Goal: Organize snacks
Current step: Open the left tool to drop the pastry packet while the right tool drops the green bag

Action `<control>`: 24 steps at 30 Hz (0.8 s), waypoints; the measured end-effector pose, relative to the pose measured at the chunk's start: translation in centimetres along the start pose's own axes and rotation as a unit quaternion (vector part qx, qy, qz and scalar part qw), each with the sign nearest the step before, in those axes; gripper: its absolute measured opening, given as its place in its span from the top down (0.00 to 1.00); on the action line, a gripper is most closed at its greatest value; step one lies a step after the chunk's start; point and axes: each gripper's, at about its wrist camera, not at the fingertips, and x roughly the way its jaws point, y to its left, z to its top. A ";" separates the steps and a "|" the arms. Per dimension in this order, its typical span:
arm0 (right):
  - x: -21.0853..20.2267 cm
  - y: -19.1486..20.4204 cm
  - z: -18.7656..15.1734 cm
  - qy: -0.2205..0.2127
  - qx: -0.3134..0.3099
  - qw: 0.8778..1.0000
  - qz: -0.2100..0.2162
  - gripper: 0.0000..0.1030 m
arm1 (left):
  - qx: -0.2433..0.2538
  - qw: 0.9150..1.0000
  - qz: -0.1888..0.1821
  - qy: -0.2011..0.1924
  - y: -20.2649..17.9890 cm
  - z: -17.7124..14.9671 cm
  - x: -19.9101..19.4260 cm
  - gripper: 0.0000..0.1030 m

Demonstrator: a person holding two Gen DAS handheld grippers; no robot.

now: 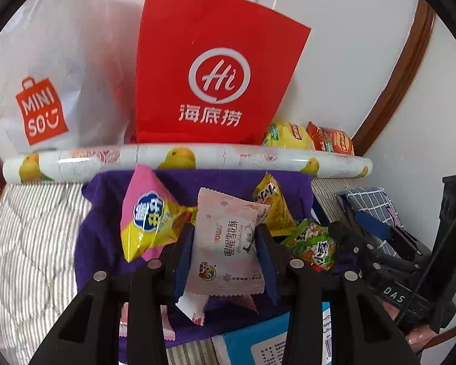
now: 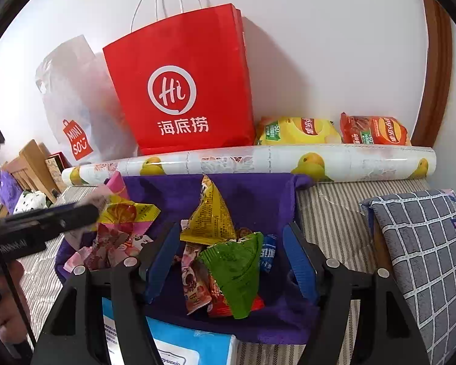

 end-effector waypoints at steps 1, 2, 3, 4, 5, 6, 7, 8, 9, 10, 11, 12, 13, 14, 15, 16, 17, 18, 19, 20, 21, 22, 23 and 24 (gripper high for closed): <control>0.0 -0.1 0.0 0.000 0.001 1.000 0.000 0.32 | 0.001 1.000 0.000 0.000 0.0 0.2 0.0 0.62; 0.0 -0.2 0.0 -0.001 0.002 1.000 -0.001 0.32 | 0.001 1.000 0.001 0.001 0.0 0.3 0.0 0.62; 0.0 -0.4 0.0 -0.001 0.003 1.000 -0.002 0.32 | -0.002 1.000 0.000 0.002 0.1 0.5 0.1 0.62; 0.1 -0.6 0.1 0.001 0.005 1.000 -0.005 0.32 | -0.004 1.000 -0.003 0.003 0.2 0.6 0.2 0.62; 0.2 -0.7 0.0 0.002 0.008 1.000 -0.007 0.32 | -0.008 1.000 -0.007 0.005 0.3 0.6 0.4 0.62; 0.2 -0.8 0.1 0.003 0.011 1.000 -0.008 0.32 | -0.010 1.000 -0.009 0.007 0.3 0.6 0.6 0.62; 0.2 -1.0 0.1 0.005 0.015 1.000 -0.007 0.32 | -0.014 1.000 -0.012 0.011 0.4 0.7 1.0 0.62; 0.2 -1.1 0.1 0.004 0.017 1.000 -0.007 0.32 | -0.016 1.000 -0.013 0.016 0.4 0.6 1.4 0.62; 0.1 -1.1 0.1 0.004 0.018 1.000 -0.006 0.32 | -0.017 1.000 -0.014 0.019 0.3 0.5 1.6 0.62; 0.0 -1.2 0.2 0.002 0.019 1.000 -0.005 0.32 | -0.016 1.000 -0.014 0.023 0.2 0.4 1.9 0.62; -0.1 -1.1 0.2 0.001 0.018 1.000 -0.004 0.32 | -0.014 1.000 -0.012 0.025 0.1 0.3 2.2 0.62; -0.2 -1.1 0.2 0.000 0.018 1.000 -0.003 0.32 | -0.012 1.000 -0.010 0.027 0.0 0.3 2.4 0.62; -0.4 -1.1 0.2 -0.002 0.017 1.000 -0.002 0.32 | -0.011 1.000 -0.007 0.028 -0.1 0.2 2.6 0.62; -0.4 -1.0 0.2 -0.003 0.016 1.000 -0.002 0.32 | -0.010 1.000 -0.004 0.029 -0.1 0.2 2.8 0.62; -0.4 -1.0 0.2 -0.002 0.016 1.000 -0.002 0.32 | -0.009 1.000 -0.001 0.029 -0.1 0.1 3.0 0.61; -0.4 -1.0 0.2 -0.001 0.016 1.000 -0.002 0.32 | -0.007 1.000 -0.001 0.029 -0.1 0.1 3.1 0.61; -0.3 -1.0 0.2 0.002 0.016 1.000 -0.002 0.32 | -0.006 1.000 -0.001 0.030 -0.1 0.1 3.2 0.61; -0.2 -0.9 0.2 0.006 0.016 1.000 -0.003 0.32 | -0.006 0.999 -0.002 0.032 -0.1 0.0 3.2 0.61; -0.1 -0.9 0.2 0.008 0.015 1.000 -0.003 0.32 | -0.006 0.999 -0.002 0.032 -0.1 0.1 3.3 0.61; -0.1 -0.8 0.2 0.008 0.013 1.000 -0.003 0.32 | -0.005 0.999 -0.001 0.032 -0.1 0.1 3.3 0.61; -0.1 -0.7 0.2 0.007 0.012 1.000 -0.003 0.32 | -0.005 0.999 -0.001 0.032 -0.1 0.1 3.3 0.61; -0.1 -0.7 0.2 0.008 0.011 1.000 -0.003 0.32 | -0.005 0.999 -0.001 0.033 -0.1 0.1 3.3 0.61; -0.1 -0.6 0.2 0.008 0.010 1.000 -0.004 0.32 | -0.005 0.999 -0.001 0.033 -0.1 0.1 3.4 0.61; -0.1 -0.6 0.3 0.008 0.010 1.000 -0.003 0.32 | -0.006 0.999 -0.001 0.033 -0.1 0.1 3.4 0.61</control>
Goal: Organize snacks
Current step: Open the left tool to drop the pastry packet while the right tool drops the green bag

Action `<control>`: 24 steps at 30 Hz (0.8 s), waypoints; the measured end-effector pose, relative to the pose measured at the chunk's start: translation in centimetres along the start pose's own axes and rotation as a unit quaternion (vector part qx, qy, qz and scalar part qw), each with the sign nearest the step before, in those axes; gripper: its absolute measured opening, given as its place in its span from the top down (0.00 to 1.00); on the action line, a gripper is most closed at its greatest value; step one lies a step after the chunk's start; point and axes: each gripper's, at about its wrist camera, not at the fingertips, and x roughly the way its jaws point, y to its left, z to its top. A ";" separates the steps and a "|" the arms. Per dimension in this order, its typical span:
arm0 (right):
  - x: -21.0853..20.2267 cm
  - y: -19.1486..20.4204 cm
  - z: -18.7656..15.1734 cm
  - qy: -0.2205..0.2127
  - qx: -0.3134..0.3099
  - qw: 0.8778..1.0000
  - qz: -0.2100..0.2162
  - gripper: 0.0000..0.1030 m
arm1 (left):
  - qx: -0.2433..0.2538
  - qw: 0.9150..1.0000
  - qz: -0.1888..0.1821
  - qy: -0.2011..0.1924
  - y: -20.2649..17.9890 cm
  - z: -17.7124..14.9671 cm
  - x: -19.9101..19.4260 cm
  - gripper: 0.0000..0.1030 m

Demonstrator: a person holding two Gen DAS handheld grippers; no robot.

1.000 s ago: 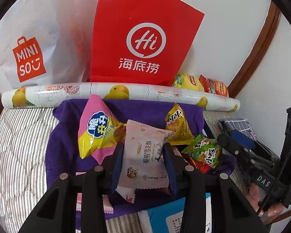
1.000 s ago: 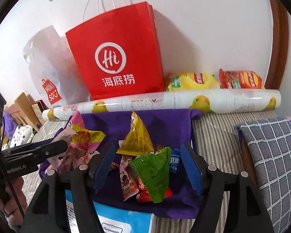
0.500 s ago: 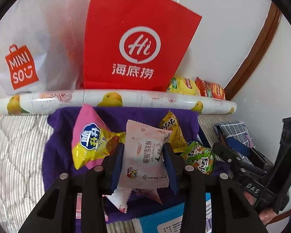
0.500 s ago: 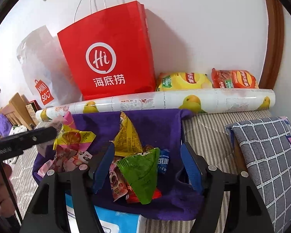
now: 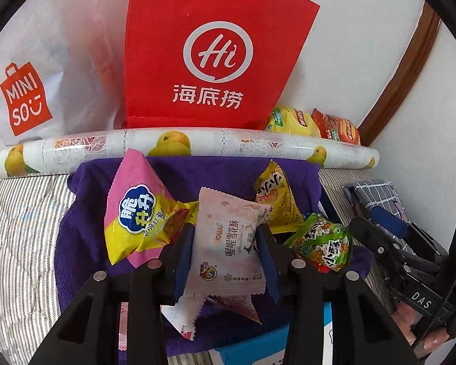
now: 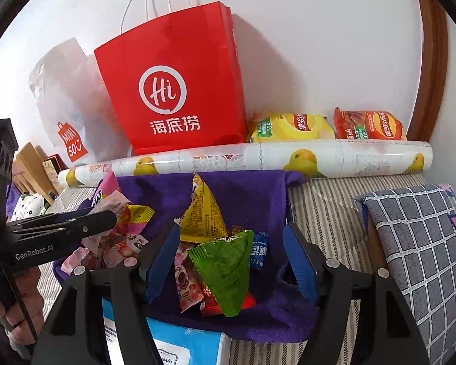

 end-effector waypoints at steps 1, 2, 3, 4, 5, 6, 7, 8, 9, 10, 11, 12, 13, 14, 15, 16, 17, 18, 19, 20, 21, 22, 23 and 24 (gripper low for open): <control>0.0 0.0 0.0 0.000 0.000 1.000 0.001 0.32 | 0.000 1.000 0.001 0.000 0.0 0.0 0.0 0.61; 0.0 0.0 0.1 0.000 0.001 1.000 0.002 0.32 | 0.001 1.000 0.002 0.000 0.0 0.0 0.1 0.61; 0.0 -0.1 0.1 0.001 0.002 1.000 0.003 0.32 | 0.004 1.000 0.005 0.001 -0.1 -0.1 0.2 0.60; 0.0 -0.1 0.1 0.002 0.002 1.000 0.003 0.32 | 0.008 1.000 0.009 0.001 -0.2 -0.1 0.2 0.60; 0.1 -0.1 0.1 0.003 0.003 1.000 0.002 0.32 | 0.011 1.000 0.011 0.001 -0.3 -0.2 0.3 0.60; 0.1 -0.2 0.1 0.004 0.005 1.000 0.002 0.32 | 0.014 1.000 0.011 0.003 -0.4 -0.1 0.4 0.60; 0.1 -0.2 0.1 0.004 0.005 1.000 0.003 0.32 | 0.015 1.000 0.009 0.006 -0.4 -0.1 0.4 0.60; 0.0 -0.2 0.1 0.003 0.004 1.000 0.004 0.32 | 0.014 1.000 0.008 0.007 -0.4 -0.1 0.4 0.59; -0.1 -0.2 0.1 0.001 0.004 1.000 0.004 0.32 | 0.013 1.000 0.006 0.009 -0.4 -0.1 0.4 0.58; -0.1 -0.2 0.1 0.001 0.004 1.000 0.004 0.32 | 0.012 1.000 0.006 0.013 -0.3 -0.1 0.4 0.54; -0.2 -0.2 0.1 0.000 0.004 1.000 0.003 0.32 | 0.011 1.000 0.006 0.016 -0.3 -0.1 0.4 0.52; -0.2 -0.1 0.1 -0.001 0.004 1.000 0.003 0.32 | 0.011 1.000 0.004 0.018 -0.2 -0.2 0.3 0.47; -0.2 -0.1 0.2 -0.001 0.004 1.000 0.003 0.32 | 0.011 1.000 0.004 0.018 -0.2 -0.3 0.2 0.44; -0.2 -0.1 0.1 -0.002 0.003 1.000 0.003 0.32 | 0.012 1.000 0.003 0.018 -0.2 -0.4 0.1 0.41; -0.2 0.0 0.2 -0.001 0.002 1.000 0.002 0.32 | 0.013 1.000 0.003 0.017 -0.2 -0.5 -0.1 0.39; -0.2 0.0 0.1 -0.001 0.002 1.000 0.001 0.32 | 0.014 1.000 0.002 0.017 -0.2 -0.6 -0.3 0.38; -0.2 0.1 0.1 -0.001 0.000 1.000 0.001 0.32 | 0.014 1.000 0.001 0.017 -0.2 -0.7 -0.5 0.38; -0.1 0.2 0.1 -0.001 -0.001 1.000 0.001 0.32 | 0.015 1.000 -0.001 0.018 -0.2 -0.7 -0.7 0.37; -0.1 0.2 0.1 0.000 -0.002 1.000 0.002 0.32 | 0.015 1.000 -0.001 0.018 -0.3 -0.8 -0.9 0.36; 0.0 0.3 0.0 0.000 -0.004 1.000 0.002 0.32 | 0.016 1.000 -0.001 0.017 -0.3 -0.9 -1.1 0.36; 0.2 0.4 0.0 0.002 -0.006 1.000 0.002 0.32 | 0.016 1.000 -0.001 0.017 -0.3 -1.1 -1.4 0.36; 0.3 0.5 -0.1 0.003 -0.008 1.000 0.002 0.32 | 0.015 1.000 -0.003 0.016 -0.3 -1.3 -1.8 0.36; 0.5 0.5 -0.1 0.006 -0.011 1.000 0.000 0.32 | 0.014 1.000 -0.004 0.014 -0.2 -1.5 -2.0 0.36; 0.6 0.5 -0.2 0.008 -0.014 1.000 -0.002 0.32 | 0.014 1.000 -0.005 0.014 -0.2 -1.8 -2.4 0.36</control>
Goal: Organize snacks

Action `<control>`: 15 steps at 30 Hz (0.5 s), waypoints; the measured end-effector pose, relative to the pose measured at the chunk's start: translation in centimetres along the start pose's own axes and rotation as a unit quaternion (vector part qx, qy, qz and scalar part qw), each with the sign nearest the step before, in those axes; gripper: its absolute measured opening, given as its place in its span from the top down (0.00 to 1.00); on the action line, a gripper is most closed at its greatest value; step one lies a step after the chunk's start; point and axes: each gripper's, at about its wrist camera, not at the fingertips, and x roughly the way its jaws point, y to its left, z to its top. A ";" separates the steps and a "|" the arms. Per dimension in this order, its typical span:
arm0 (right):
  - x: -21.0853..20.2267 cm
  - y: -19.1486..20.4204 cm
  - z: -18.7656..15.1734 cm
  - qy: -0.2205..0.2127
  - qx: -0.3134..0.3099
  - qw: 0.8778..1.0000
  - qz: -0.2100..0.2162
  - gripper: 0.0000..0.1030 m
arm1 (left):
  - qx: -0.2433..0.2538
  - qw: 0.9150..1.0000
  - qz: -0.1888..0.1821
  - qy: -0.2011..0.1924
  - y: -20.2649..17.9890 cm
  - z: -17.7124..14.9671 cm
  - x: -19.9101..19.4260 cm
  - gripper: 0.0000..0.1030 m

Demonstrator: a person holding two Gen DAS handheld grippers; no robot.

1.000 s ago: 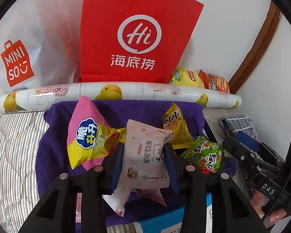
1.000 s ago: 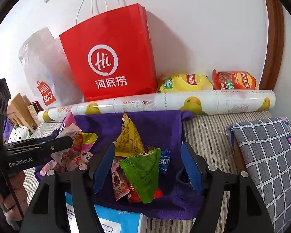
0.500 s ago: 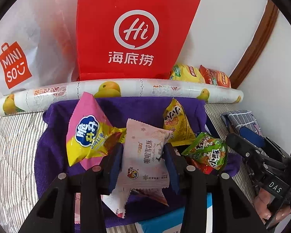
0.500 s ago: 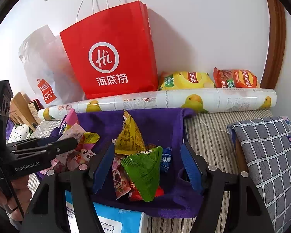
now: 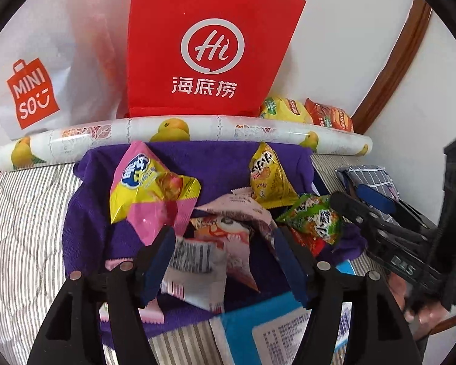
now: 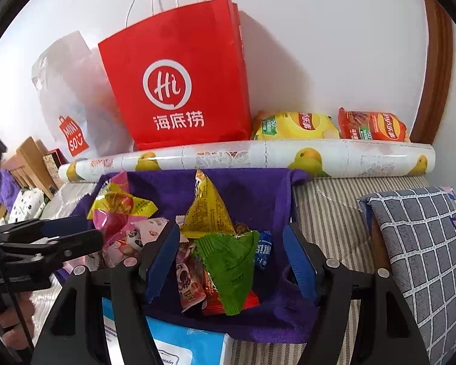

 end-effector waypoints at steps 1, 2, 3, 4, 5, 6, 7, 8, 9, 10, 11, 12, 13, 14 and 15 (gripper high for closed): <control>0.2 0.0 0.0 0.003 -0.001 1.000 -0.001 0.32 | 0.000 1.000 0.000 0.000 0.0 -0.2 -0.2 0.36; 0.3 -0.1 0.0 0.005 0.000 1.000 0.001 0.32 | 0.001 1.000 0.001 -0.001 0.0 -0.4 -0.5 0.36; 0.4 -0.3 0.0 0.007 0.004 1.000 0.005 0.32 | 0.000 1.000 0.003 -0.001 0.0 -0.6 -0.7 0.36; 0.5 -0.4 0.0 0.009 0.007 1.000 0.009 0.32 | 0.000 1.000 0.004 -0.002 0.0 -0.8 -1.0 0.36; 0.5 -0.4 0.0 0.010 0.008 1.000 0.017 0.32 | 0.000 1.000 0.003 -0.002 0.1 -1.0 -1.3 0.36; 0.5 -0.3 0.0 0.011 0.004 1.000 0.018 0.32 | 0.002 1.000 0.003 -0.001 0.0 -1.2 -1.5 0.36; 0.3 -0.2 0.0 0.012 0.000 1.000 0.013 0.32 | 0.008 1.000 0.006 0.001 -0.2 -1.4 -1.8 0.33; 0.0 -0.1 -0.1 0.012 -0.002 1.000 0.009 0.32 | 0.017 1.000 0.011 0.000 -0.4 -1.7 -2.2 0.31; -0.3 0.0 -0.3 0.013 -0.003 1.000 0.007 0.32 | 0.021 1.000 0.014 -0.002 -0.5 -1.9 -2.4 0.25; -0.8 0.1 -0.4 0.015 -0.002 1.000 0.008 0.32 | 0.025 0.999 0.017 -0.008 -0.7 -2.1 -2.9 0.22; -1.5 0.1 -0.5 0.015 0.002 1.000 0.012 0.32 | 0.028 0.999 0.018 -0.011 -0.8 -2.2 -3.3 0.22; -2.0 0.2 -0.6 0.016 0.004 1.000 0.014 0.32 | 0.029 0.999 0.016 -0.013 -1.0 -2.4 -3.7 0.22; -2.6 0.4 -0.7 0.016 0.005 1.000 0.013 0.32 | 0.027 0.999 0.013 -0.013 -1.1 -2.5 -4.0 0.21; -3.5 0.8 -0.8 0.020 0.000 1.000 0.002 0.32 | 0.024 1.000 0.011 -0.014 -1.2 -2.5 -4.2 0.20; -4.1 1.2 -0.9 0.025 -0.008 1.000 -0.011 0.32 | 0.022 1.000 0.007 -0.014 -1.3 -2.7 -4.6 0.20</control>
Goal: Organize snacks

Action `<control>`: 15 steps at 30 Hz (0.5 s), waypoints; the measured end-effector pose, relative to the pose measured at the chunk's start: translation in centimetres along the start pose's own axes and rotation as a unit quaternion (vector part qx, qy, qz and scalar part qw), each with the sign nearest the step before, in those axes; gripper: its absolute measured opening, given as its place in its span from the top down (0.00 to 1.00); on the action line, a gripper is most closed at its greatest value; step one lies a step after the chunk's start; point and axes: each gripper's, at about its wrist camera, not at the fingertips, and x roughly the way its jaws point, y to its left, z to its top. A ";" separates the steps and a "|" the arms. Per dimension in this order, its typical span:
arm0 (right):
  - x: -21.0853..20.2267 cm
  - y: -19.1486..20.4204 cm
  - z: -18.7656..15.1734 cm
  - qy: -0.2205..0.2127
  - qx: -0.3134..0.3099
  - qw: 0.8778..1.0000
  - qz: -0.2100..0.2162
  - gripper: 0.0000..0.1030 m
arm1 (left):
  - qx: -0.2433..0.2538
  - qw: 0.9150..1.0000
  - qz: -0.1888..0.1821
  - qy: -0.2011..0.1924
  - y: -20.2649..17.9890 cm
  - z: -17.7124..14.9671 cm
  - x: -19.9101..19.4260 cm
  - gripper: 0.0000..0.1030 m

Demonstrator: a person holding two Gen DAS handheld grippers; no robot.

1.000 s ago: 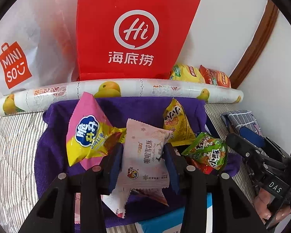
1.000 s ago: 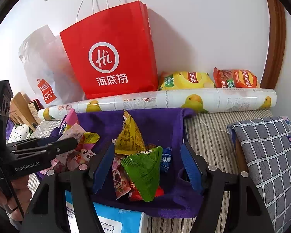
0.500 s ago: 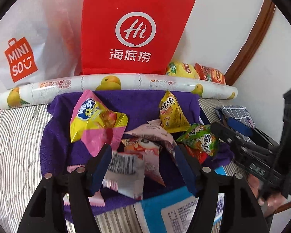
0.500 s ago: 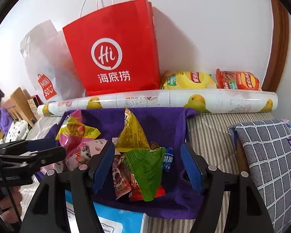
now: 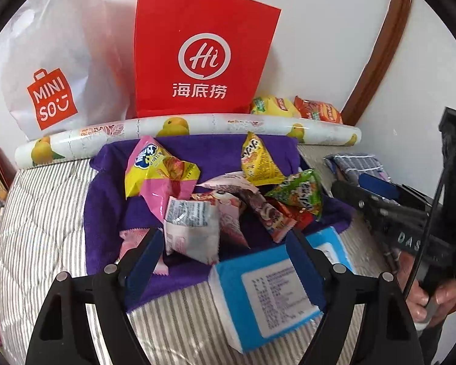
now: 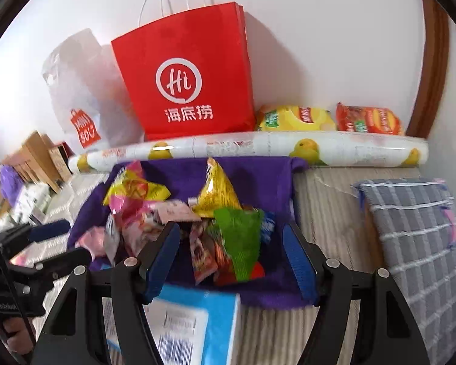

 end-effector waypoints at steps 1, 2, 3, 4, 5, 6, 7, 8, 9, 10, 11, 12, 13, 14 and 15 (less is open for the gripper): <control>-0.6 0.3 -0.1 -0.001 -0.005 1.000 -0.007 0.32 | -0.002 1.000 -0.001 -0.002 -0.2 -0.2 -0.4 0.20; -1.6 0.7 -0.3 -0.006 -0.008 1.000 -0.011 0.32 | -0.003 1.000 0.000 -0.005 -0.3 -0.4 -0.9 0.20; -2.0 0.9 -0.4 -0.004 -0.009 1.000 -0.011 0.32 | -0.005 1.000 0.002 -0.013 -0.4 -0.6 -1.5 0.20; -2.6 1.1 -0.6 0.000 -0.009 1.000 -0.011 0.32 | -0.005 1.000 0.003 -0.018 -0.5 -0.8 -1.9 0.19; -3.4 1.3 -0.8 0.002 -0.007 1.000 -0.013 0.32 | -0.004 1.000 0.005 -0.019 -0.6 -1.0 -2.3 0.18; -4.0 1.4 -1.1 0.001 -0.004 1.000 -0.016 0.32 | -0.006 1.000 0.007 -0.020 -0.7 -1.2 -2.7 0.18; -4.6 1.5 -1.3 0.002 0.000 1.000 -0.020 0.32 | -0.008 1.000 0.009 -0.022 -0.8 -1.4 -3.1 0.18; -5.3 1.6 -1.7 0.003 0.004 1.000 -0.028 0.32 | -0.010 1.000 0.009 -0.023 -0.8 -1.7 -3.6 0.18; -5.7 1.7 -2.0 0.007 0.008 0.999 -0.038 0.32 | -0.009 1.000 0.011 -0.024 -1.0 -2.0 -4.0 0.18; -6.2 1.8 -2.2 0.011 0.013 0.999 -0.046 0.32 | -0.009 1.000 0.014 -0.026 -1.1 -2.3 -4.5 0.17; -7.0 2.0 -2.6 0.011 0.017 0.999 -0.048 0.32 | -0.008 0.999 0.018 -0.029 -1.1 -2.5 -4.9 0.17; -7.6 2.1 -2.9 0.009 0.020 0.999 -0.049 0.32 | -0.006 0.999 0.022 -0.031 -1.3 -2.8 -5.4 0.17; -8.1 2.2 -3.2 0.009 0.022 0.998 -0.052 0.31 | -0.003 0.999 0.027 -0.033 -1.4 -3.1 -5.9 0.17; -8.9 2.4 -3.7 0.007 0.027 0.998 -0.059 0.29 | 0.001 0.999 0.031 -0.035 -1.6 -3.5 -6.5 0.17; -9.4 2.6 -4.1 0.003 0.031 0.997 -0.064 0.28 | 0.003 0.999 0.035 -0.038 -1.7 -3.9 -7.0 0.17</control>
